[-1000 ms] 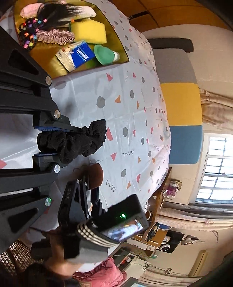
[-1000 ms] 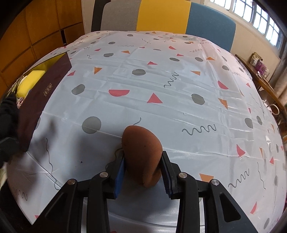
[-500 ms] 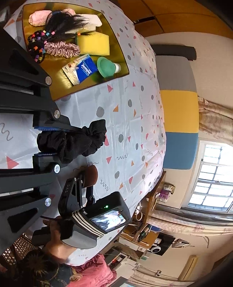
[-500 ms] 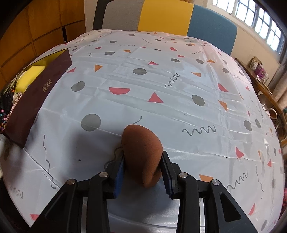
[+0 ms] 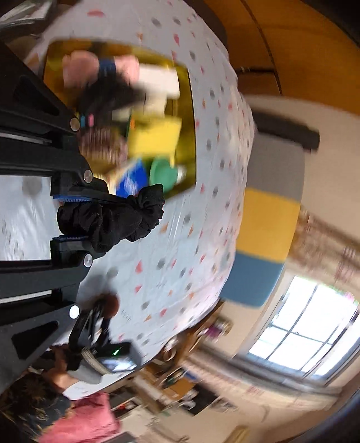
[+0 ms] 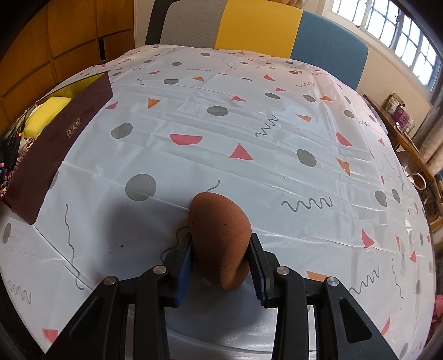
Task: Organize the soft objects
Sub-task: 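Carry the black scrunchie over the tray with left tool and lower it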
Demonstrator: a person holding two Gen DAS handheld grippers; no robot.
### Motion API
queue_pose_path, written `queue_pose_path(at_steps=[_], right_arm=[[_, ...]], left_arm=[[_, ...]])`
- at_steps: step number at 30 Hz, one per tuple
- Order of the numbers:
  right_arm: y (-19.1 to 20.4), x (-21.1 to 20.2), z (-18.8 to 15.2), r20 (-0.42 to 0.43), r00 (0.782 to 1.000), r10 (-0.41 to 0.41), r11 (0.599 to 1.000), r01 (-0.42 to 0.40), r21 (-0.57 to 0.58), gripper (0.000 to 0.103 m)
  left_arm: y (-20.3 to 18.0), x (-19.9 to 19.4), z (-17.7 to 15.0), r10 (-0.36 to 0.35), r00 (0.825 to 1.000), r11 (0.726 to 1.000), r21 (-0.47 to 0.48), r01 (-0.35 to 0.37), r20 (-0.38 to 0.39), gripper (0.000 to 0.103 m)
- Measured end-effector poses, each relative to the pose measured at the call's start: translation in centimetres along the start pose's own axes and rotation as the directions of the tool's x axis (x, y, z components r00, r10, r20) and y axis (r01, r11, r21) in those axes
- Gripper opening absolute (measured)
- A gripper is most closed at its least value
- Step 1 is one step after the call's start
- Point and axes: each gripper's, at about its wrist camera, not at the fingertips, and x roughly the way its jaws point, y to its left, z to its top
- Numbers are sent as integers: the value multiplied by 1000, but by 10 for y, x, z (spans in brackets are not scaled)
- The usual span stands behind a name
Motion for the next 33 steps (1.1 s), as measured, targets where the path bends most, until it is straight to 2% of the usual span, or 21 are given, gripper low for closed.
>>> queue_pose_path(at_steps=[5,8,11,13,18,22,28,33], right_arm=[[1,0,0,0,1000,-3,1000,3,-6,38],[2,0,0,1,1000,-7,1000,7,-12,38],[2,0,0,1,1000,-9,1000,9,-13,38],[2,0,0,1,1000,-10,1000,10,-13,38],[3,-1,0,1,1000,-13,1000,13,-18,38],[3,-1,-1,1,1000,-16,1000,16,-23,38],[3,-1,0,0,1000,-17,999,17,-28,39],[4,0,0,0,1000,-20,999,20,-35,39]], left_arm=[[69,-27,0,129,991,985,-121,-126,20,15],[96,-32,-9,161,987,971,-179,-158,-2,15],[107,-22,-19,136,989,965,-218,-145,-54,15],[104,-12,-21,79,994,962,-254,-96,-78,15],[75,16,-15,-29,994,967,-256,2,-103,15],[58,48,-7,-88,985,966,-253,48,-149,15],[53,93,-14,-112,964,960,-277,42,-243,17],[55,119,-28,-51,947,971,-236,-26,-316,23]])
